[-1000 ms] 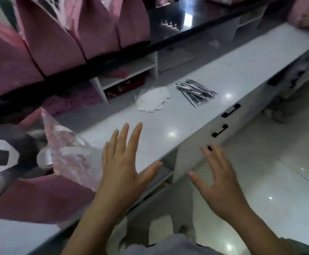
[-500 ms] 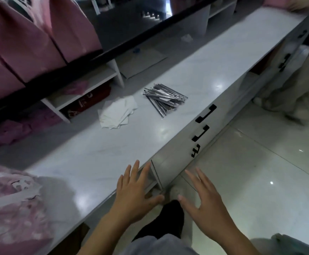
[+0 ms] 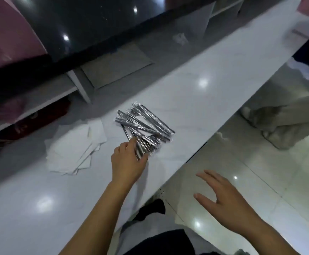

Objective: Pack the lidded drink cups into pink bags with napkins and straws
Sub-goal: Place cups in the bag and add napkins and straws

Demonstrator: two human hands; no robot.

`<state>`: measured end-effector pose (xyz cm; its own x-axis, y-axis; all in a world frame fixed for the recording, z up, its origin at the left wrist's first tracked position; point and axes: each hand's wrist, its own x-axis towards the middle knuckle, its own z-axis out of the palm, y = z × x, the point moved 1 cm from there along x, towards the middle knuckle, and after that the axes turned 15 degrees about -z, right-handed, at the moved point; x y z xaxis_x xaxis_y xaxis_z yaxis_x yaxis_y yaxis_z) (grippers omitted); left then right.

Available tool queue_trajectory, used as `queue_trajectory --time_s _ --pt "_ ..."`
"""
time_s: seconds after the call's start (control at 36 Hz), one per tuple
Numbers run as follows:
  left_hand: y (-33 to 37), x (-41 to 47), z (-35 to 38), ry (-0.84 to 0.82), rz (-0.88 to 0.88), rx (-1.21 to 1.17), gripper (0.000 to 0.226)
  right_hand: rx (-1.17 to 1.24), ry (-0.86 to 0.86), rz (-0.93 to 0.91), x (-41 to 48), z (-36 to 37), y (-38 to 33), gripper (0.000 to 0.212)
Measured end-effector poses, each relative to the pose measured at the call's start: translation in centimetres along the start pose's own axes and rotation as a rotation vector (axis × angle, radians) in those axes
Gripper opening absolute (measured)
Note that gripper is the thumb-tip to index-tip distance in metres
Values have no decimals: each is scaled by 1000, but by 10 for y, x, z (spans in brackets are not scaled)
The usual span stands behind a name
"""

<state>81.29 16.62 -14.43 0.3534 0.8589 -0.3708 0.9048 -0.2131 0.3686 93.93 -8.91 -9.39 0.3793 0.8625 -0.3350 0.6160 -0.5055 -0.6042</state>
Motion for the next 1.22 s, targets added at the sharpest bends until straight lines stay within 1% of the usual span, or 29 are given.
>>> queue_trajectory --time_s 0.08,0.17,0.22,0.36,0.5,0.64,0.69,0.75,0.83,0.97,1.06,1.11,1.22 --pt "13 23 5 29 -26 -35 58 -8 33 -43 41 -32 0 50" --pt "18 35 8 2 -55 -25 53 56 71 -68 73 -47 -3 48" --pt "18 36 7 -18 -66 -41 51 111 67 -103 88 -47 -7 45" --pt "14 36 4 -50 -128 -173 58 118 -120 -218 120 -42 -5 44" --pt "7 32 1 28 -317 -273 64 86 -243 -336 167 -51 4 44" --pt "7 14 -4 73 -563 -312 69 28 -403 -522 209 -69 -5 45" --pt "10 7 -5 89 -661 -389 64 1 -460 -594 222 -79 -9 45" --pt "13 -1 -7 109 -745 -483 51 -4 -504 -652 235 -87 -10 44" --pt "17 -13 -9 147 -842 -546 35 -2 -548 -708 251 -98 -10 41" --pt "26 -37 -6 204 -947 -676 33 32 -611 -708 265 -105 -6 35" --pt "32 -50 -6 269 -965 -661 32 99 -641 -713 265 -103 -3 27" --pt "36 -55 -9 318 -972 -617 32 116 -667 -727 266 -102 -2 26" --pt "40 -59 -15 412 -994 -432 35 107 -708 -761 270 -102 -3 29"
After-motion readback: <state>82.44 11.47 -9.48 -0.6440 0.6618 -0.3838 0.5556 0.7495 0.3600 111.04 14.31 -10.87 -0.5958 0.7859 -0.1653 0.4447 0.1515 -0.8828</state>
